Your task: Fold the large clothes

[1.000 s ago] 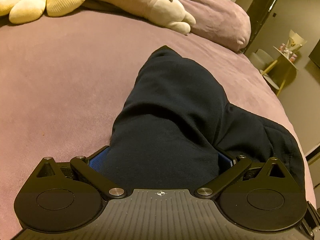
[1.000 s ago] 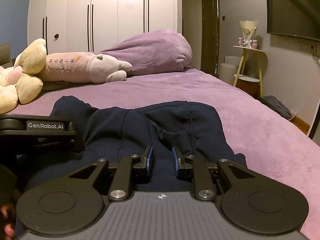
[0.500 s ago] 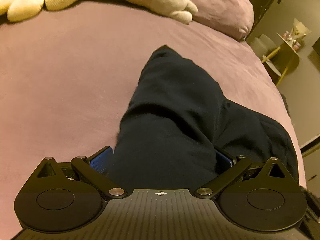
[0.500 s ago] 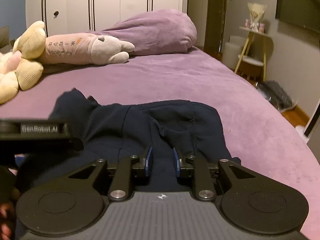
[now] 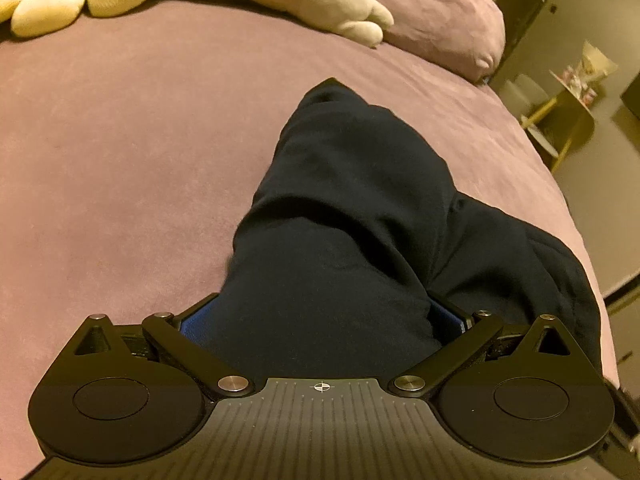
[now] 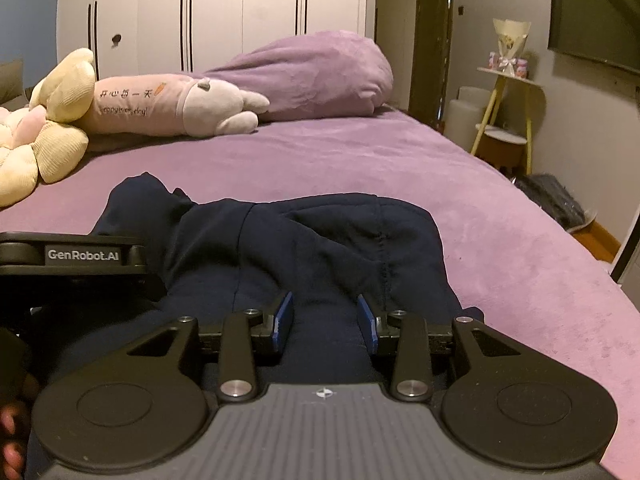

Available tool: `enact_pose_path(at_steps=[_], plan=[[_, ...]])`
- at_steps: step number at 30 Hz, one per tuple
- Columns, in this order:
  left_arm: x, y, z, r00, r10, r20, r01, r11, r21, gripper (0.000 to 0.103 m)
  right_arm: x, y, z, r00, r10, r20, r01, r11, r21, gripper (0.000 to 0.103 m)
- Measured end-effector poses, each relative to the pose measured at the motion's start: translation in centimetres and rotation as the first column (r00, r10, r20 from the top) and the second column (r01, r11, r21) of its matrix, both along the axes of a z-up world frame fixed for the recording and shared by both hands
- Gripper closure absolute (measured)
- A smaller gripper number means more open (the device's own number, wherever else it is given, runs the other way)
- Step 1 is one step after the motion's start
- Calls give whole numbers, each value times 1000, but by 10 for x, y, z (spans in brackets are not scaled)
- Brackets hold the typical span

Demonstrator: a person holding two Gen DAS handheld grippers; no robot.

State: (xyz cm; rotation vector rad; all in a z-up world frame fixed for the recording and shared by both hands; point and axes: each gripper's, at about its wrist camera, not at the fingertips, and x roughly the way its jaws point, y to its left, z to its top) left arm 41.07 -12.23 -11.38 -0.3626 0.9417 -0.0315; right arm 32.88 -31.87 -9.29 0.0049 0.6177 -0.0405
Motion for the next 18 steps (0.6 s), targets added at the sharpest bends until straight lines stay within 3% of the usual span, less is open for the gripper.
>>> enact_pose_path(at_steps=[2,3,4,5,6,8,11,13,17,18], plan=[[-8,-1,12,999,-38,15,38,998,54,0,1,0,9,1000,5,-26,-5,1000,4,63],[-13,-2,18,999,-49,18,47,996,77,0,-1,1,14,999,7,-38,-7,1000,5,56],[-21,-2,25,998,-54,22,52,994,94,0,-4,1,18,999,5,-51,-5,1000,-2,48],[-28,-1,32,998,-58,25,55,994,99,0,-8,2,23,997,-8,-70,7,1000,-14,31],[-36,2,38,998,-58,22,55,994,95,0,-12,0,28,996,-26,-90,26,1000,-7,27],[-57,7,52,999,-54,7,53,995,89,0,-27,-8,40,992,-34,-122,40,998,53,26],[-92,12,69,995,-94,-43,98,989,109,0,-59,-11,56,980,-70,-188,81,995,51,22],[-120,13,75,984,-134,-118,151,977,149,0,-85,-12,65,963,-88,-254,103,993,49,20],[-164,19,77,956,-174,-237,219,959,181,0,-135,-1,74,903,-73,-423,91,996,23,17],[-169,20,76,947,-170,-273,223,958,179,0,-143,4,72,870,-55,-490,75,997,21,16]])
